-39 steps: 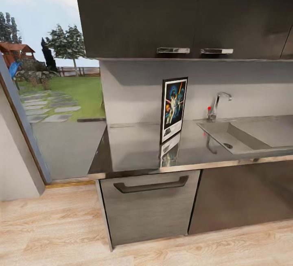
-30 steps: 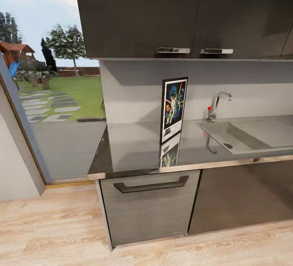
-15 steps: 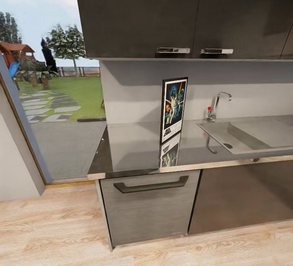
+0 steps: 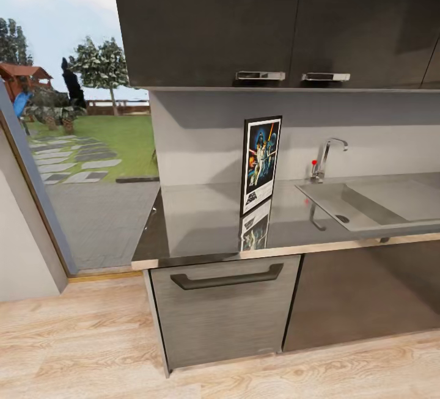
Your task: Pick up the poster from the kitchen countertop and hang it on one of the wall nails in the kitchen.
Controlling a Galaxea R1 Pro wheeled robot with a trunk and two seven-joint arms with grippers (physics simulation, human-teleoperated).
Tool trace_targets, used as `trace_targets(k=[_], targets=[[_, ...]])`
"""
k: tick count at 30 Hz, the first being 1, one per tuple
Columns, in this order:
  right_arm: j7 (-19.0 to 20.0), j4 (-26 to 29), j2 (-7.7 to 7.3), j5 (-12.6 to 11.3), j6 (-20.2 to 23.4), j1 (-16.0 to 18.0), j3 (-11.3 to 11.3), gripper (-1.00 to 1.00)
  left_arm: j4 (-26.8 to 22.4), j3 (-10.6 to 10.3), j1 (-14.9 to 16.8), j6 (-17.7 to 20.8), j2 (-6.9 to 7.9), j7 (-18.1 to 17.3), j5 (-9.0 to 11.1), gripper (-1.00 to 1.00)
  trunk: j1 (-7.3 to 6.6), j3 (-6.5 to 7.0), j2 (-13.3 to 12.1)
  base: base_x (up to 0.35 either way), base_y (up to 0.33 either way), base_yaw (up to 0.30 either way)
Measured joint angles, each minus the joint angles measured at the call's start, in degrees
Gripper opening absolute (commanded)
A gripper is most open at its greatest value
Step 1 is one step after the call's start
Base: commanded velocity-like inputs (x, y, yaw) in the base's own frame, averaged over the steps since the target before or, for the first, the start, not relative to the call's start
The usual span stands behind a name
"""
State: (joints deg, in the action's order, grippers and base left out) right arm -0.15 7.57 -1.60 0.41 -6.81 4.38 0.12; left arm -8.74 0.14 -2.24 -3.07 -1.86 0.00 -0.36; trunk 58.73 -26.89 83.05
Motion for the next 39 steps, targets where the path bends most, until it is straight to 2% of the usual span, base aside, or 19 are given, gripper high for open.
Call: trace_targets(k=[1,2,3,4,8,12,19,27,39], targets=[[0.0,8.09,-0.16,0.0,-0.23,0.09,-0.05,1.0,-8.06,0.01,-0.01,-0.04,0.01,0.0,-0.01,1.0,0.0,0.0,0.0,0.0,0.0,0.0],[0.0,15.94,-0.21,0.02,-0.29,0.38,-0.03,1.0,-19.24,0.01,-0.03,-0.05,0.01,0.0,-0.02,1.0,0.0,0.02,0.0,0.0,0.0,0.0],[0.0,16.13,-0.26,0.0,-0.33,0.17,-0.07,1.0,-27.91,0.01,0.02,-0.04,0.02,0.0,-0.03,1.0,0.0,0.02,0.0,0.0,0.0,0.0],[0.0,16.35,-0.3,0.0,-0.36,0.18,-0.08,1.0,-26.74,0.03,-0.05,-0.05,0.02,0.0,-0.03,1.0,0.0,0.01,0.0,0.0,0.0,0.0],[-0.01,16.83,-0.59,0.0,-0.43,0.23,-0.1,1.0,-27.55,0.17,-0.05,-0.12,0.08,0.0,-0.04,1.0,0.0,0.01,0.0,-0.02,0.0,0.0],[-0.01,17.1,-1.39,-0.06,-0.47,0.25,-0.16,1.0,-27.73,0.27,-0.05,-0.17,0.81,-0.03,-0.04,1.0,0.02,0.01,-0.01,-0.173,0.0,0.0],[-0.07,17.22,-1.75,-0.08,-0.48,0.25,-0.19,1.0,-27.57,0.26,-0.09,-0.24,1.9,-0.07,-0.04,1.0,0.03,0.01,-0.01,-0.286,0.0,0.037],[-0.1,17.25,-1.77,-0.08,-0.48,0.26,-0.2,1.0,-27.52,0.22,-0.07,-0.24,2.09,-0.08,-0.04,1.0,0.02,0.01,0.0,-0.288,0.0,0.227],[-0.16,17.25,-1.75,-0.09,-0.48,0.26,-0.2,1.0,-27.51,0.2,-0.05,-0.18,2.09,-0.08,-0.04,1.0,0.0,0.01,0.0,-0.044,0.003,0.284]])
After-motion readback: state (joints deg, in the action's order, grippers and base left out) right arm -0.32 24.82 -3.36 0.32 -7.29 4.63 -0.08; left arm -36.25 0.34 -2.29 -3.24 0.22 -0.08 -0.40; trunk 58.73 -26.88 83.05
